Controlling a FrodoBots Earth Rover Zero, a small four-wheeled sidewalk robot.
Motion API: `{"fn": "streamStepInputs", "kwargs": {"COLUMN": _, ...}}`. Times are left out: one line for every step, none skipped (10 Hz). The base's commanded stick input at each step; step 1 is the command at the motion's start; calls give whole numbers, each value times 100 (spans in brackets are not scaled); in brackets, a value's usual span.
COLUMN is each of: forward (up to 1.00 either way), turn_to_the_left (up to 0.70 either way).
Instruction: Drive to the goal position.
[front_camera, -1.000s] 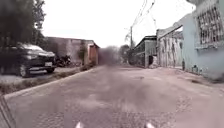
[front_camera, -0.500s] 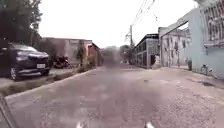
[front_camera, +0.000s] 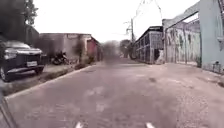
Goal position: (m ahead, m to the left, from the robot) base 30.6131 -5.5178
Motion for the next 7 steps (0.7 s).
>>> {"fn": "streamStepInputs", "kwargs": {"forward": 100, "turn_to_the_left": 0}}
{"fn": "streamStepInputs", "kwargs": {"forward": 100, "turn_to_the_left": 0}}
{"fn": "streamStepInputs", "kwargs": {"forward": 100, "turn_to_the_left": 0}}
{"fn": "streamStepInputs", "kwargs": {"forward": 100, "turn_to_the_left": 0}}
{"fn": "streamStepInputs", "kwargs": {"forward": 100, "turn_to_the_left": 0}}
{"fn": "streamStepInputs", "kwargs": {"forward": 100, "turn_to_the_left": 0}}
{"fn": "streamStepInputs", "kwargs": {"forward": 100, "turn_to_the_left": 0}}
